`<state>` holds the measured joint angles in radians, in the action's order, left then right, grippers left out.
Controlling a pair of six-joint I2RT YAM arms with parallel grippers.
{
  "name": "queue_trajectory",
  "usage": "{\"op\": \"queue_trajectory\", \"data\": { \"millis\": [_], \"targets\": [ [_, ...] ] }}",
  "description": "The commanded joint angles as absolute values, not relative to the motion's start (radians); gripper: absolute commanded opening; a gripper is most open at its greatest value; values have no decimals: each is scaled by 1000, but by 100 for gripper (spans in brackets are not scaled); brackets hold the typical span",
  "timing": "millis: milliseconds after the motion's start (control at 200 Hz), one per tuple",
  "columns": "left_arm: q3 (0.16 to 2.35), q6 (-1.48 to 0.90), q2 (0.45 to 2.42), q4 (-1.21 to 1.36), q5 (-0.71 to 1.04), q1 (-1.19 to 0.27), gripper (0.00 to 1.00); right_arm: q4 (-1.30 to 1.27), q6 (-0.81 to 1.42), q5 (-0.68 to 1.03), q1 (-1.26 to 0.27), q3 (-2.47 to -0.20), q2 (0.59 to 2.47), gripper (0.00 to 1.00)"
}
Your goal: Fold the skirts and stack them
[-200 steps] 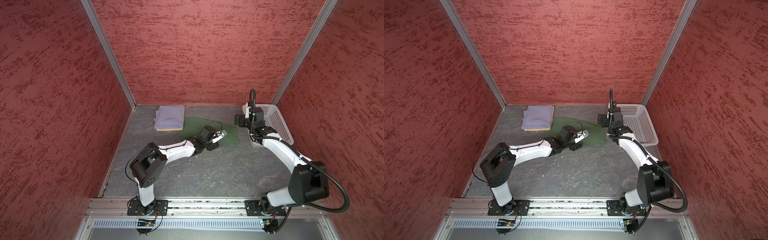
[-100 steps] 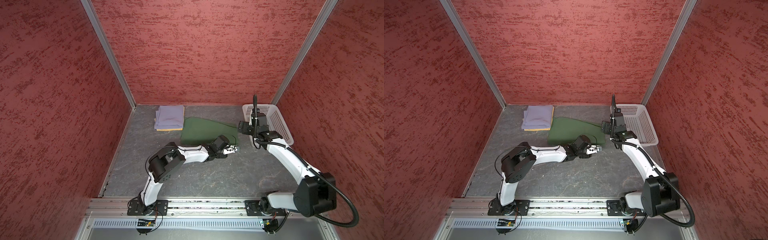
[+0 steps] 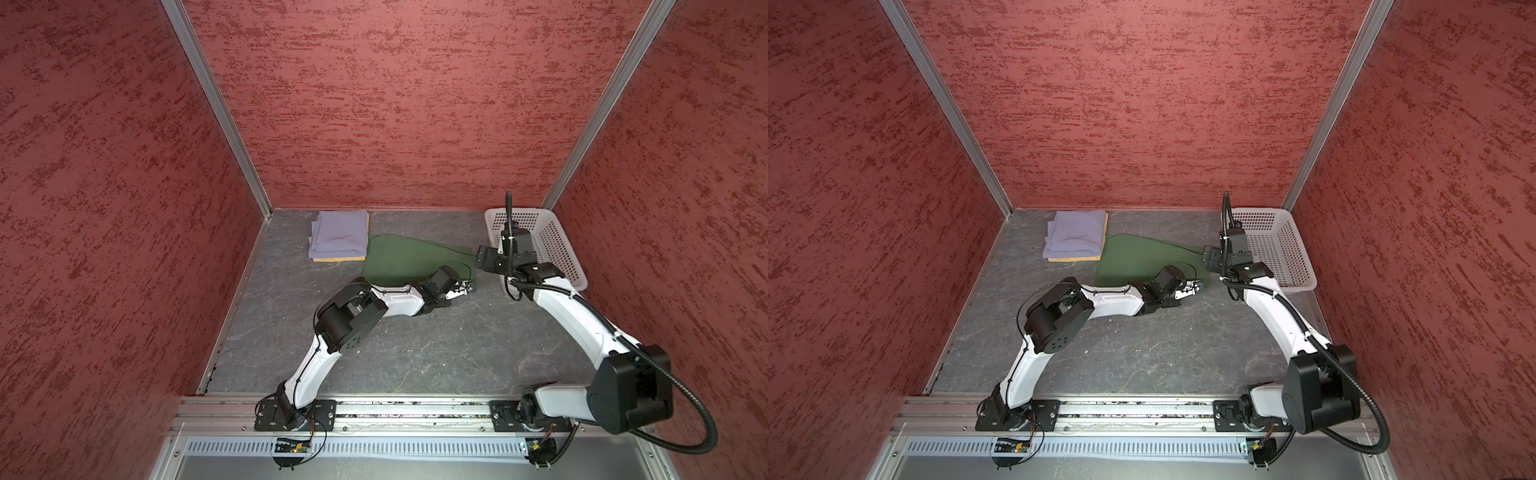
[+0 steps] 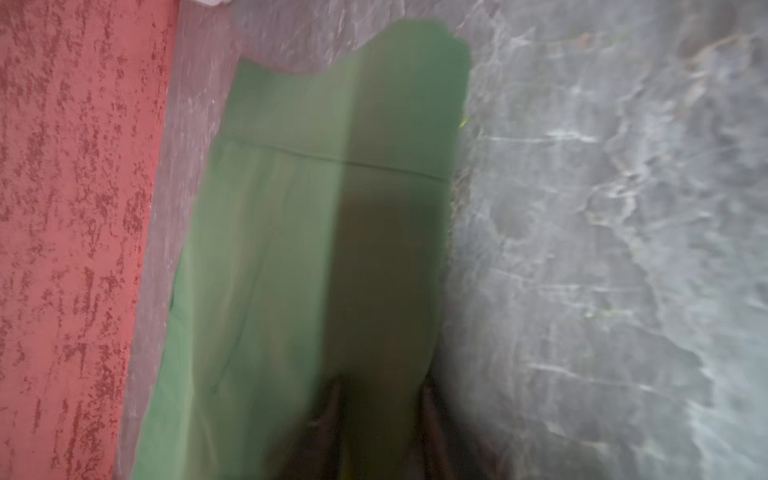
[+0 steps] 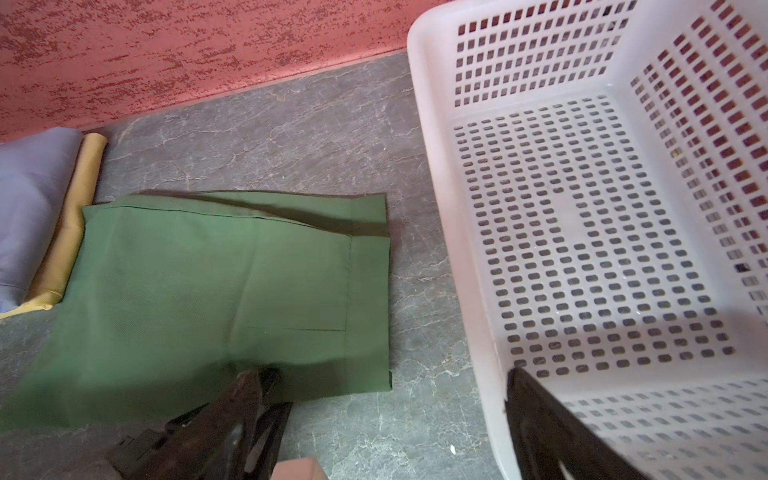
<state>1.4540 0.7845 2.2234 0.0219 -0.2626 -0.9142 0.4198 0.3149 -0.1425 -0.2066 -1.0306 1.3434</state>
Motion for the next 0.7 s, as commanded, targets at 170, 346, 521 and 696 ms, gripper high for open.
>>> {"op": "queue_trajectory", "data": {
  "millis": [170,346,521,696],
  "targets": [
    [1467,700,2216,15,-196,-880,0,411,328,-82,-201,-990,1299,92],
    [1390,640,2104,-38,-88,-885,0,362,349,26,-202,-953,1253,92],
    [1277,567,1987,-99,-22,-905,0,367,405,144,-201,-933,1248,86],
    [1193,484,1910,-146,65,-917,0,349,490,195,-202,-865,1220,81]
  ]
}}
